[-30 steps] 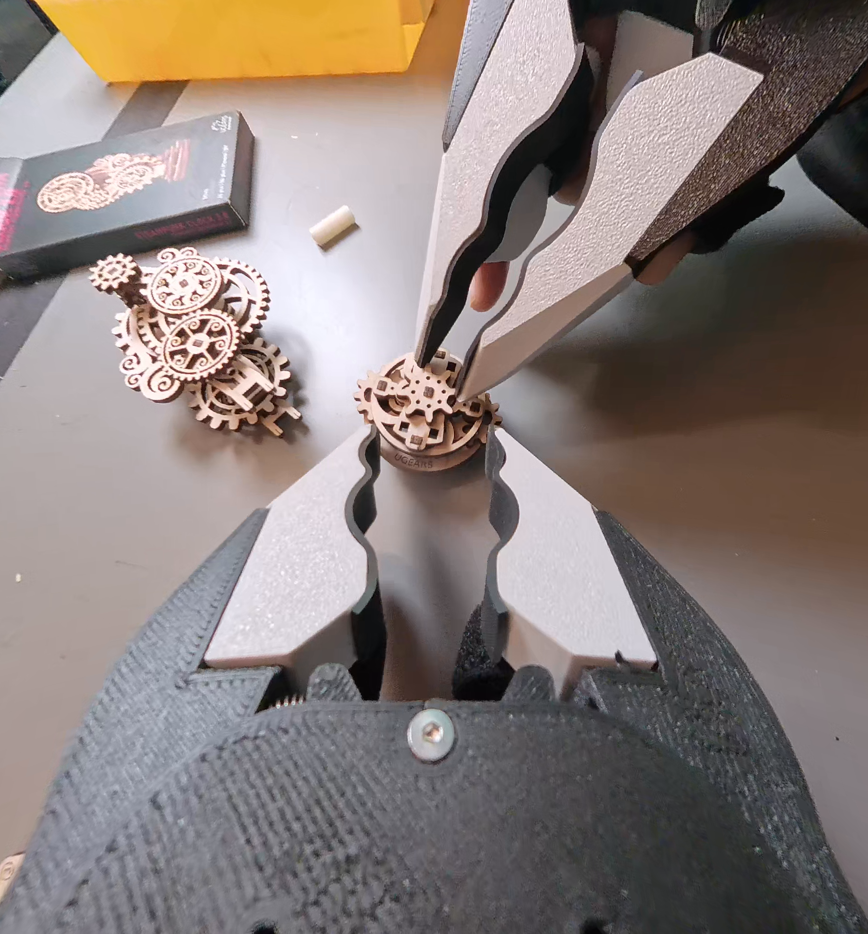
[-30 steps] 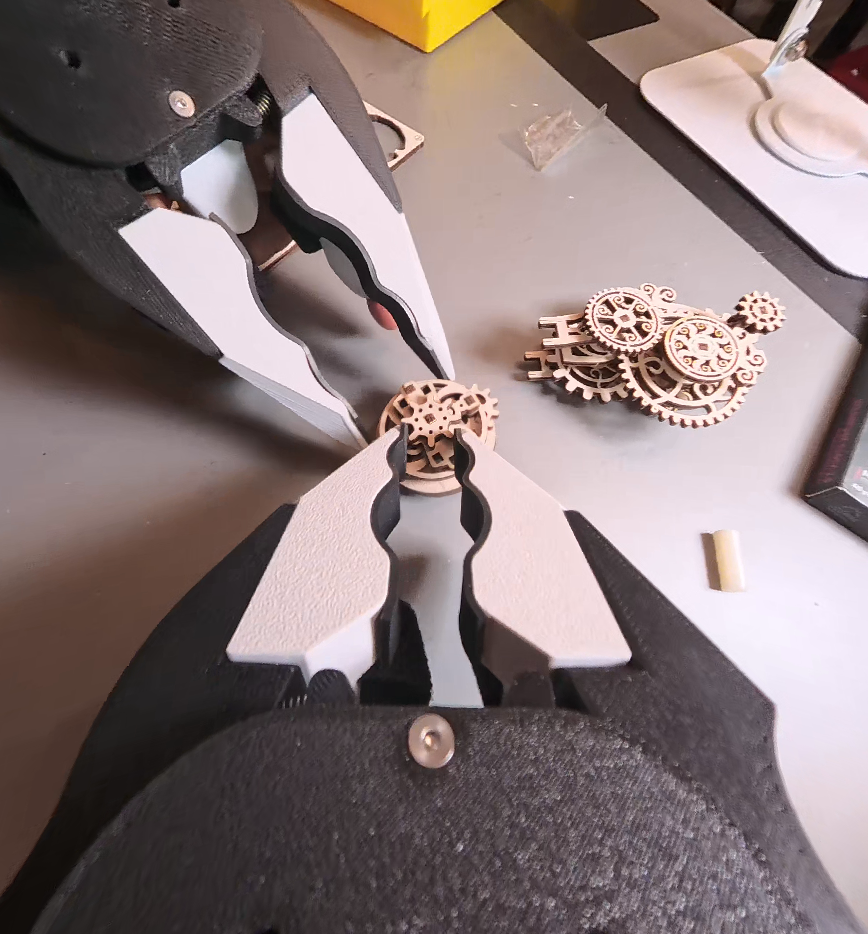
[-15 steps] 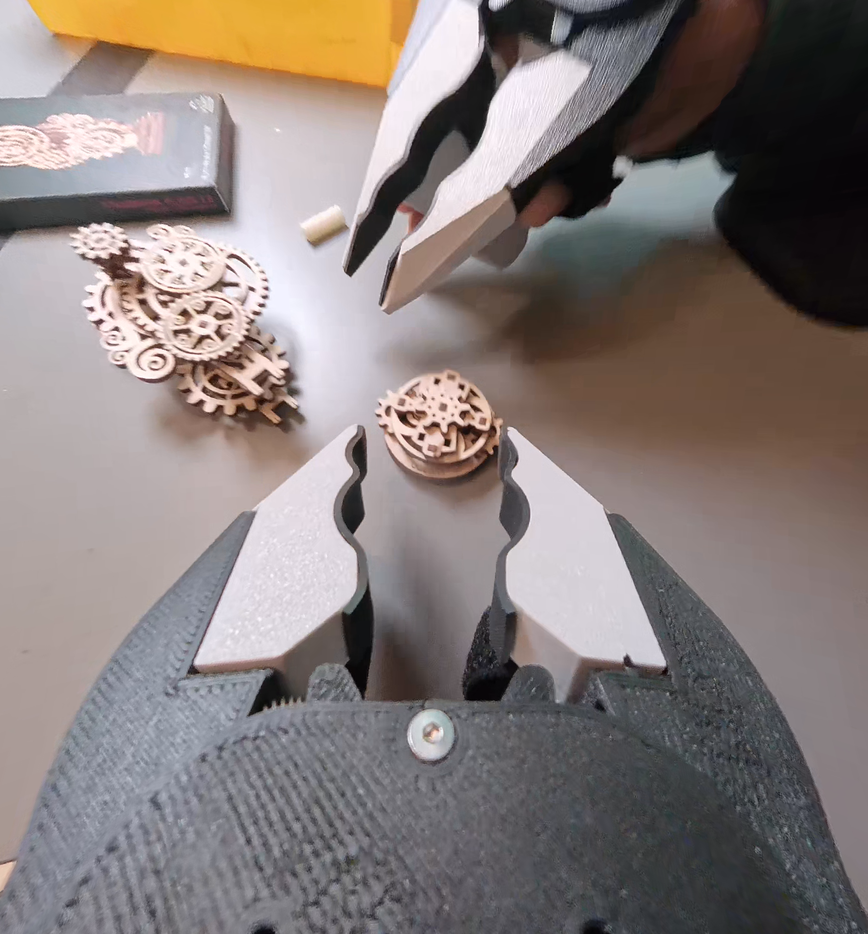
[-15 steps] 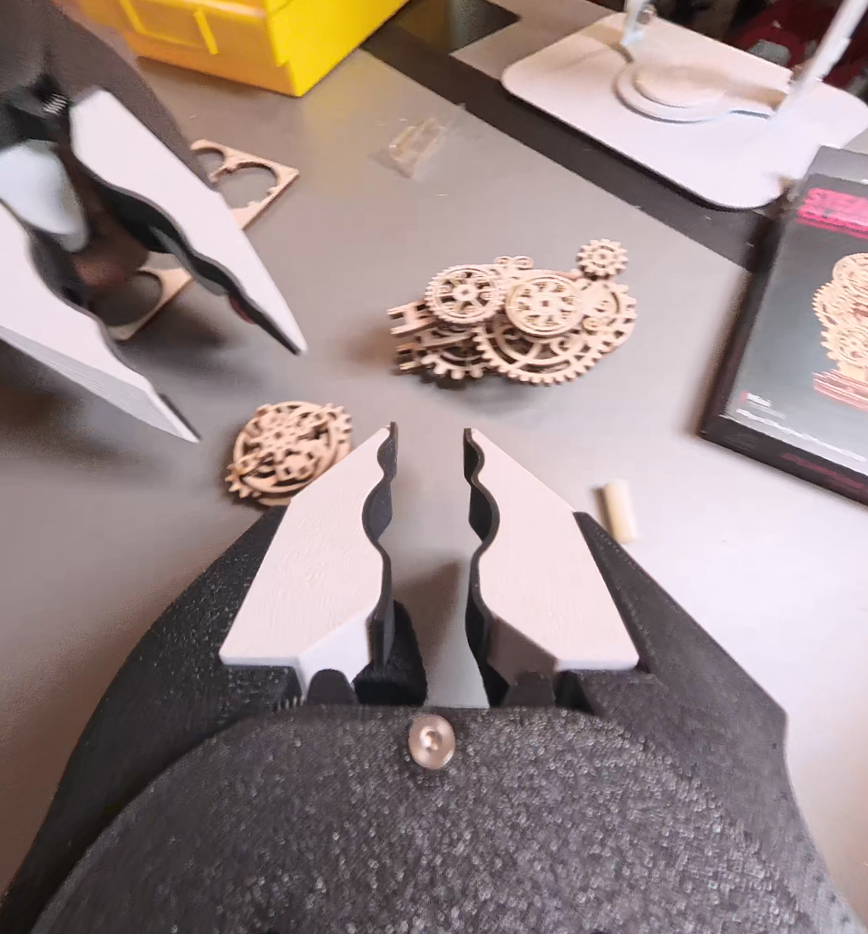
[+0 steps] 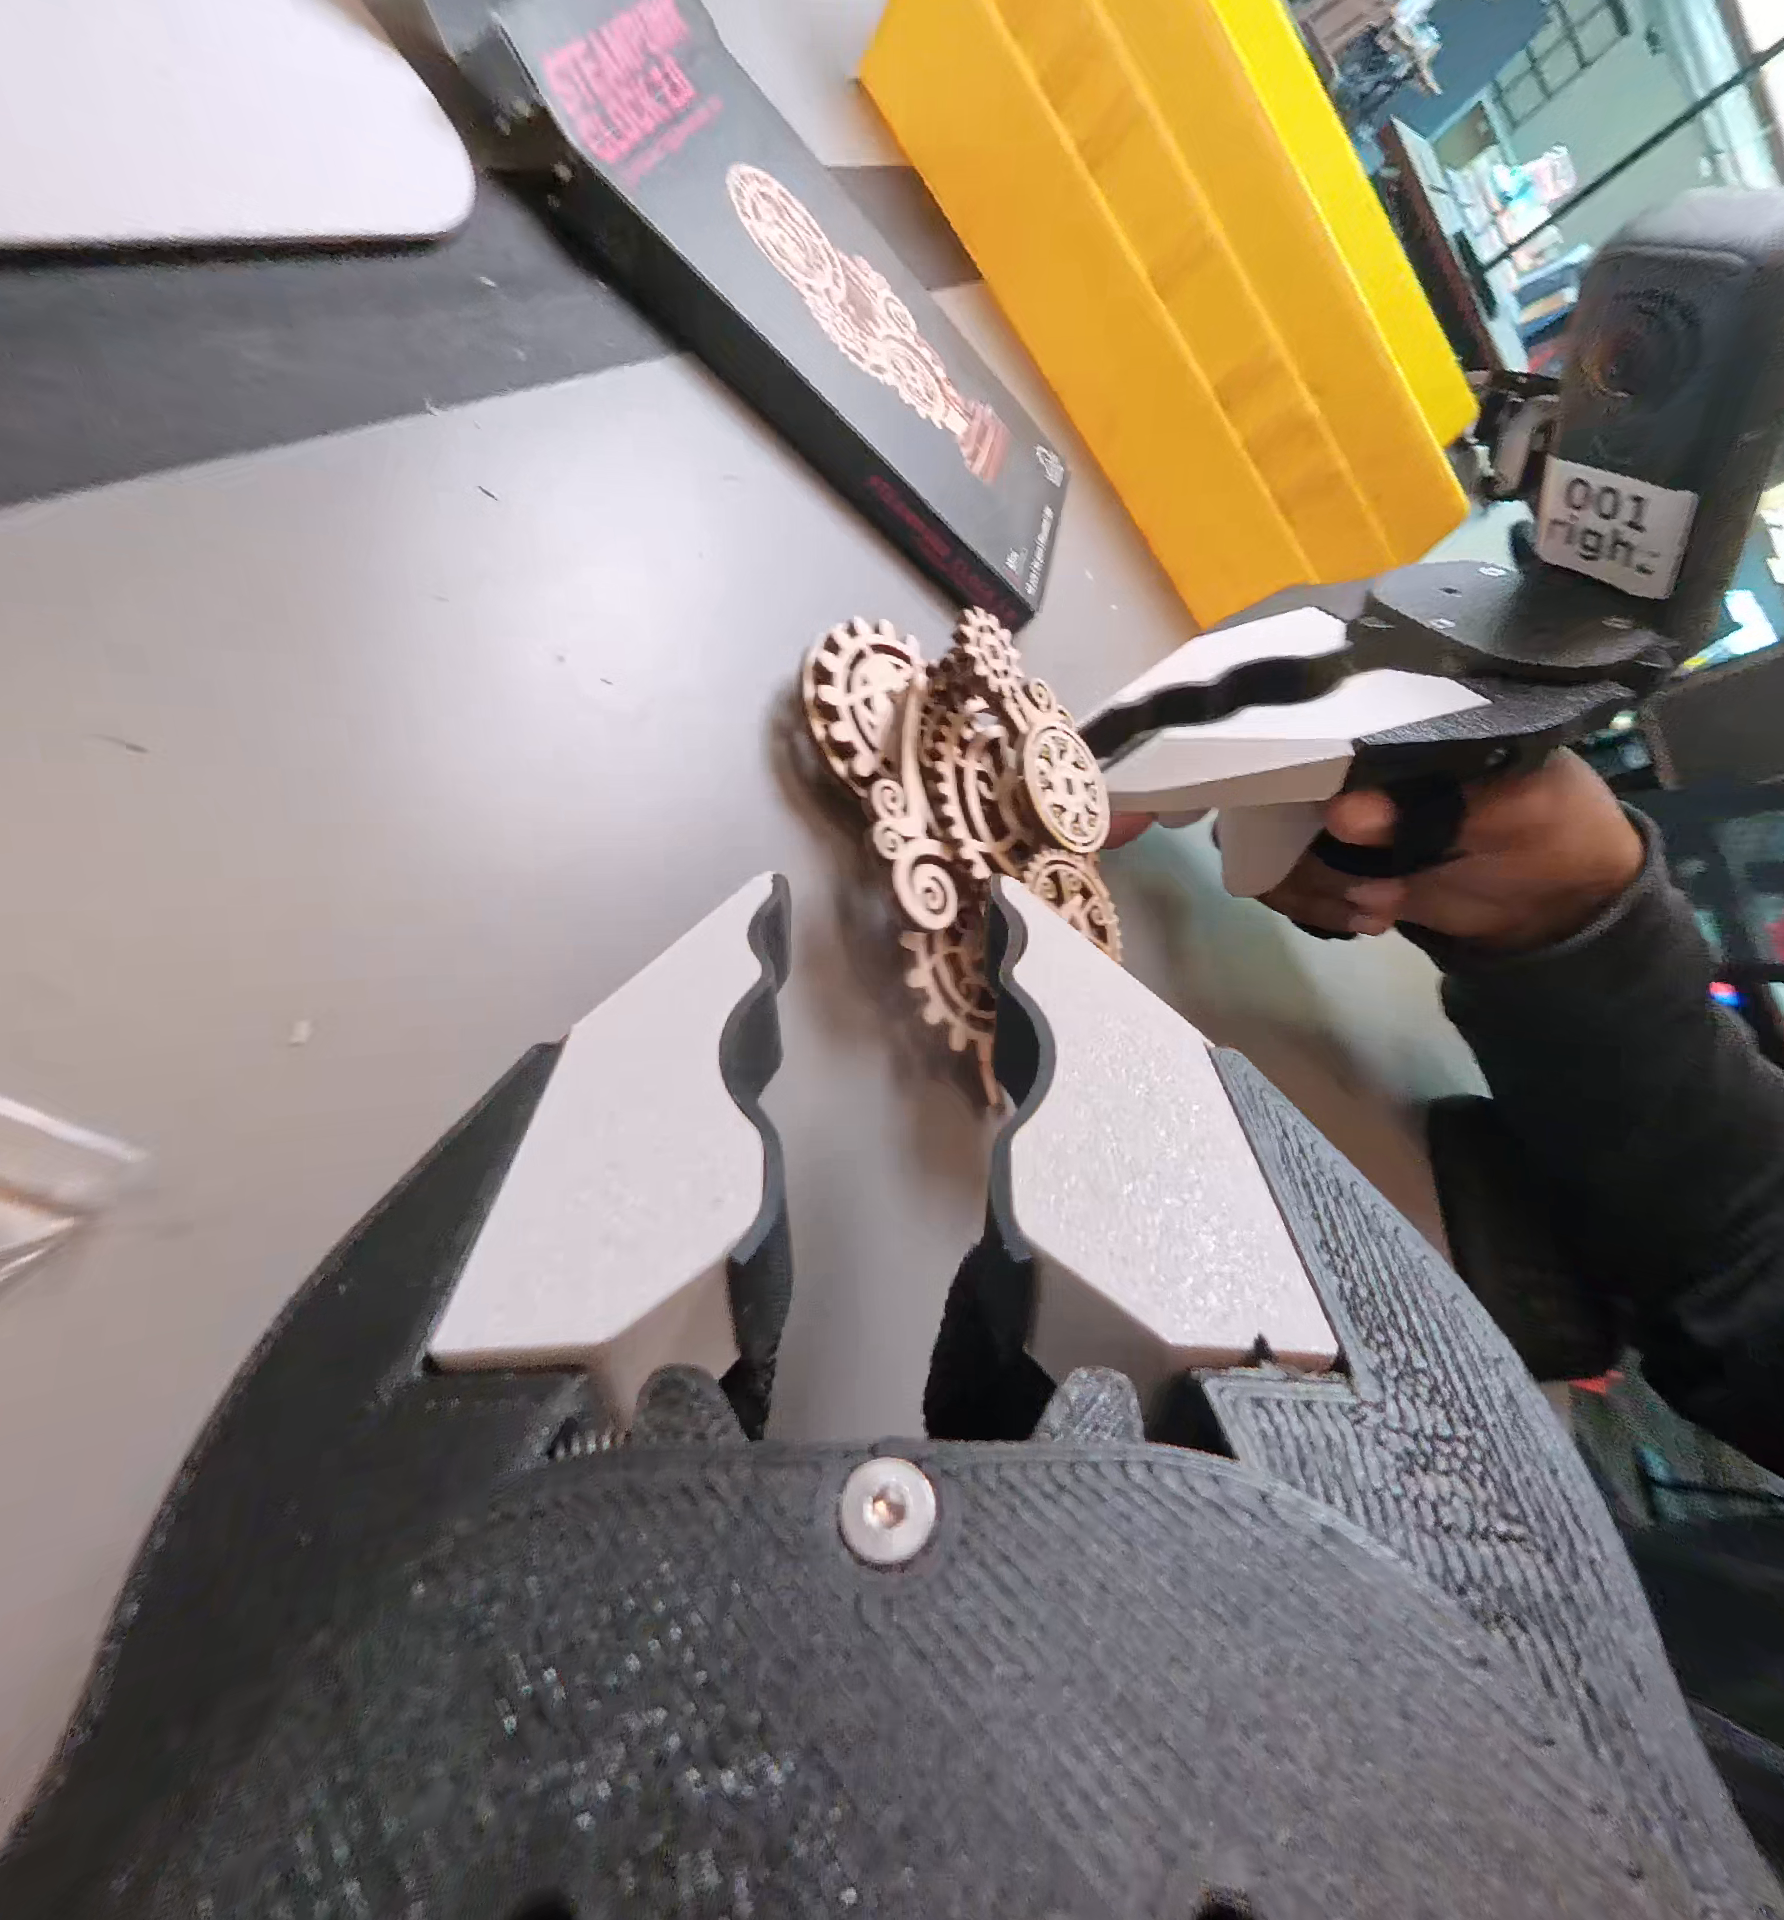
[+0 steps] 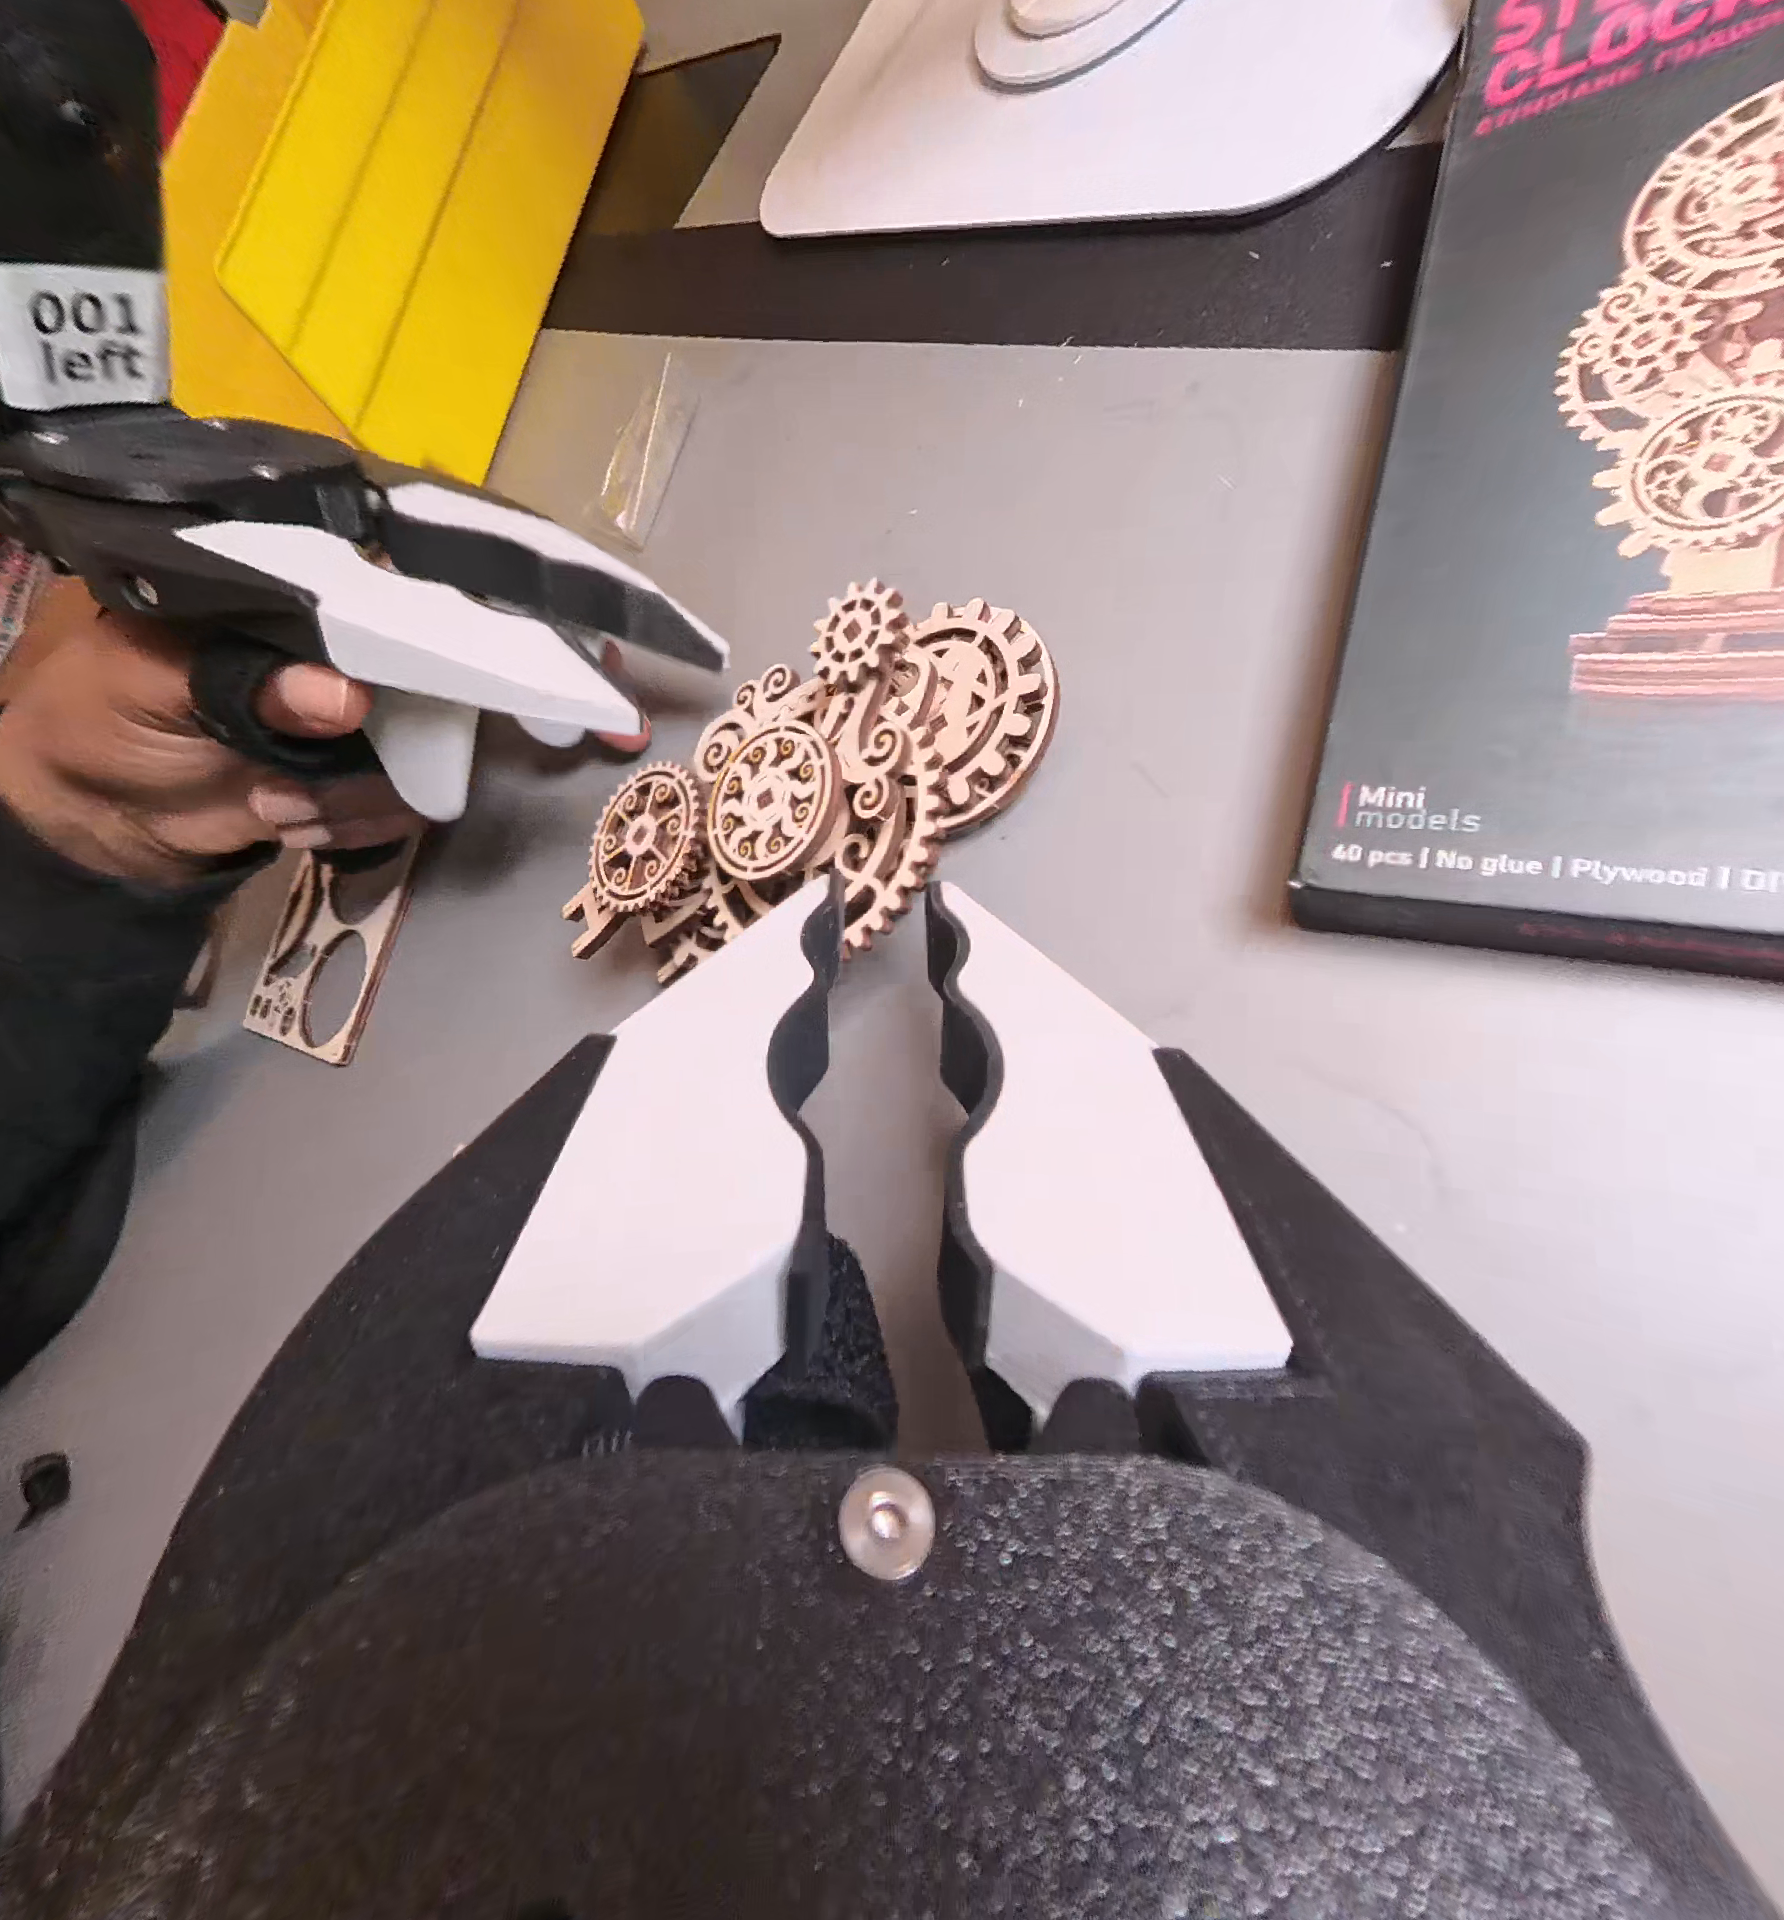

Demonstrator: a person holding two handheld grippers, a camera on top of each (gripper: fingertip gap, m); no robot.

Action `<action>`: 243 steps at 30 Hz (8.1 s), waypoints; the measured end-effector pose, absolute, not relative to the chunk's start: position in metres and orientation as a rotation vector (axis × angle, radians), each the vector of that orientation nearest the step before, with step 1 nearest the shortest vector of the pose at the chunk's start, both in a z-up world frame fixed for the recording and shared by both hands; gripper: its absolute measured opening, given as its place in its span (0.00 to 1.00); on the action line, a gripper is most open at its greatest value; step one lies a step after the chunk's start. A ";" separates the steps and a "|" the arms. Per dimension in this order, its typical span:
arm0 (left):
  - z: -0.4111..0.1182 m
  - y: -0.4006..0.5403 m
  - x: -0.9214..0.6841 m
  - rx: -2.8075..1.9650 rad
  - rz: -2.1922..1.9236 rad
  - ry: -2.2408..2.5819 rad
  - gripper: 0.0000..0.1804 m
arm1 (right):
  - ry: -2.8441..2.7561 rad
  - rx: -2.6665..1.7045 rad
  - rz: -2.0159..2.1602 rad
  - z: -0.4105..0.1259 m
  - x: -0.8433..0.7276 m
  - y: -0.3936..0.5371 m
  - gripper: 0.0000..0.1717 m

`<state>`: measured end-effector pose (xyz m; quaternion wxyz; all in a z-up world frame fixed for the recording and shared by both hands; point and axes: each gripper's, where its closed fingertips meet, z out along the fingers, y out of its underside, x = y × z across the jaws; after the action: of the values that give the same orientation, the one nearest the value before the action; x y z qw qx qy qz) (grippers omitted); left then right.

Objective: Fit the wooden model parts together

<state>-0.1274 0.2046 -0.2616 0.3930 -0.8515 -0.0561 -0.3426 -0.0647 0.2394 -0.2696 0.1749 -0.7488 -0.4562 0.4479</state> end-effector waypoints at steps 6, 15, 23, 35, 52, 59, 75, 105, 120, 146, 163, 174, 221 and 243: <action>-0.256 0.198 -0.112 -2.123 -0.956 -0.070 0.06 | -1.297 -2.006 1.399 -0.256 -0.070 0.235 0.04; -0.238 0.180 -0.113 -2.017 -1.018 0.111 0.17 | -1.535 -1.479 1.514 -0.209 -0.059 0.197 0.02; -0.239 0.166 -0.080 -1.934 -0.995 0.435 0.33 | -1.601 -1.195 1.576 -0.188 -0.048 0.168 0.01; -0.213 0.153 -0.056 -1.766 -0.989 0.606 0.13 | -1.530 -1.101 1.634 -0.164 -0.043 0.160 0.01; -0.184 0.122 -0.039 -1.996 -0.629 0.898 0.11 | -1.790 -1.085 1.328 -0.143 -0.047 0.133 0.12; -0.179 0.113 -0.036 -2.004 -0.524 0.968 0.11 | -1.853 -1.012 1.272 -0.143 -0.046 0.118 0.06; -0.240 0.103 -0.053 -2.060 -0.525 0.764 0.18 | -1.650 -0.998 1.584 -0.154 -0.036 0.129 0.06; -0.246 0.099 -0.044 -1.963 -0.643 0.877 0.10 | -1.604 -0.994 1.616 -0.157 -0.037 0.120 0.06; -0.253 0.105 -0.039 -1.963 -0.614 0.876 0.01 | -1.625 -1.025 1.557 -0.163 -0.040 0.122 0.06; -0.252 0.107 -0.042 -2.003 -0.771 0.813 0.01 | -1.662 -1.116 1.370 -0.162 -0.053 0.120 0.06; -0.252 0.107 -0.032 -2.028 -0.811 0.782 0.01 | -1.651 -1.215 1.363 -0.162 -0.052 0.122 0.06; -0.255 0.112 -0.031 -2.039 -0.816 0.750 0.01 | -1.639 -1.216 1.400 -0.165 -0.050 0.129 0.06; -0.169 0.095 -0.015 -1.502 -1.118 0.618 0.18 | -1.650 -1.128 1.605 -0.145 0.009 0.128 0.45; -0.219 0.112 -0.029 -1.803 -0.762 0.705 0.18 | -1.726 -1.142 1.438 -0.193 -0.022 0.111 0.15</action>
<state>-0.0294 0.1123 -0.2192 0.5061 -0.7473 0.2923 -0.3161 -0.0219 0.1112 -0.1932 0.3059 -0.4316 -0.6519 0.5432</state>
